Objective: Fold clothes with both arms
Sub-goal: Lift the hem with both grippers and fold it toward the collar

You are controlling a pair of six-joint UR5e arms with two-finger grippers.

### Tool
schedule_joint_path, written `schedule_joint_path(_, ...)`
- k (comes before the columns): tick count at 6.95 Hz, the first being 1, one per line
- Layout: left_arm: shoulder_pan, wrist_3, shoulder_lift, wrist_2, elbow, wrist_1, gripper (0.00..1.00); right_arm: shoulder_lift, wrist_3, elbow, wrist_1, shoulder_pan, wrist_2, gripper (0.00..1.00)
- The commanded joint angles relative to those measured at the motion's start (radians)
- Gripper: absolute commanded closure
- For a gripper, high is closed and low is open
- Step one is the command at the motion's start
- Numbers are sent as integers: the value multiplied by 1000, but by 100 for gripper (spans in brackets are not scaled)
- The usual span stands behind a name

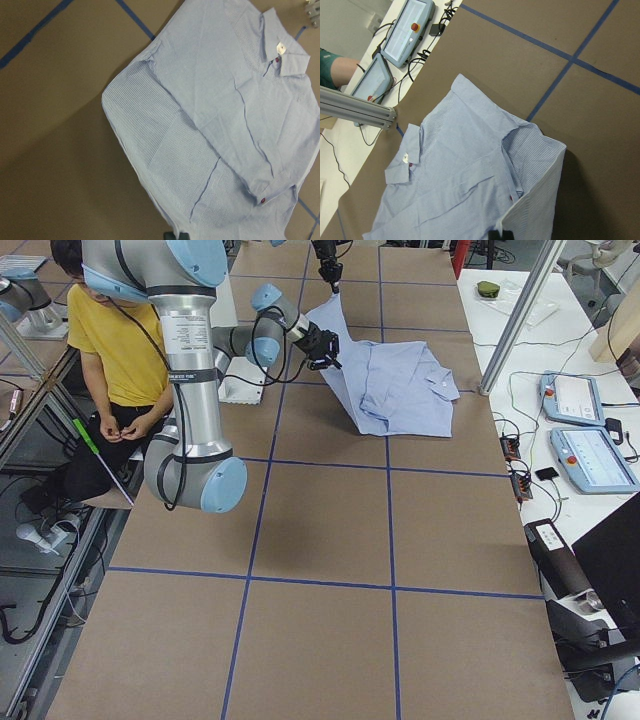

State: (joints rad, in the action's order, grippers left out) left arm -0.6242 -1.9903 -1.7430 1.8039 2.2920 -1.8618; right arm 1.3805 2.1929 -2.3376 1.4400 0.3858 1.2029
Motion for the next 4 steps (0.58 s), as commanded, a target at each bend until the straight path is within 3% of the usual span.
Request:
schedule_joint_path(1,-49,4,-39,-1,-90,-2,100,-102,1,111,0,80,-8,100)
schedule_joint_path(4,-142,11,-189,0,-299,-17,100,-199,-2,300,-9,195,7,100)
